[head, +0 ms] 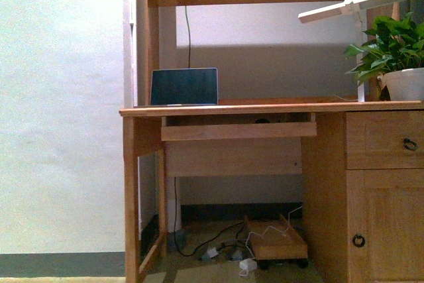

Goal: Place mouse

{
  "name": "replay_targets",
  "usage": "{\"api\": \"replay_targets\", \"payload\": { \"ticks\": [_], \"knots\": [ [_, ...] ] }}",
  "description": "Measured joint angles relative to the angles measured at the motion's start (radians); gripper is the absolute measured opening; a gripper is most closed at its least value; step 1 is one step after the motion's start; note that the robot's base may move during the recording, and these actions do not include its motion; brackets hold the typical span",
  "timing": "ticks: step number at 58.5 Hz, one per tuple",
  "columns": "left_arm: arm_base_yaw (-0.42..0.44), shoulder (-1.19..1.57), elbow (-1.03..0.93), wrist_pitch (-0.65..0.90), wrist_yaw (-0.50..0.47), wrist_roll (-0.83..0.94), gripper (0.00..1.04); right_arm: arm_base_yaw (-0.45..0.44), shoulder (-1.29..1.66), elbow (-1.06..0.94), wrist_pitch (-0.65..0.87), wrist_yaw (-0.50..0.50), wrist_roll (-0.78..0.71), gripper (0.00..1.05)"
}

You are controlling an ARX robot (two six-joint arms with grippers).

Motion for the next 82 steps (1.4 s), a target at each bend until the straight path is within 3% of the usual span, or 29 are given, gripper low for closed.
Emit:
{"api": "replay_targets", "payload": {
  "ticks": [82],
  "knots": [
    [0.000,0.000,0.000,0.000,0.000,0.000,0.97,0.000,0.000,0.000,0.000,0.000,0.000,0.97]
  ]
}}
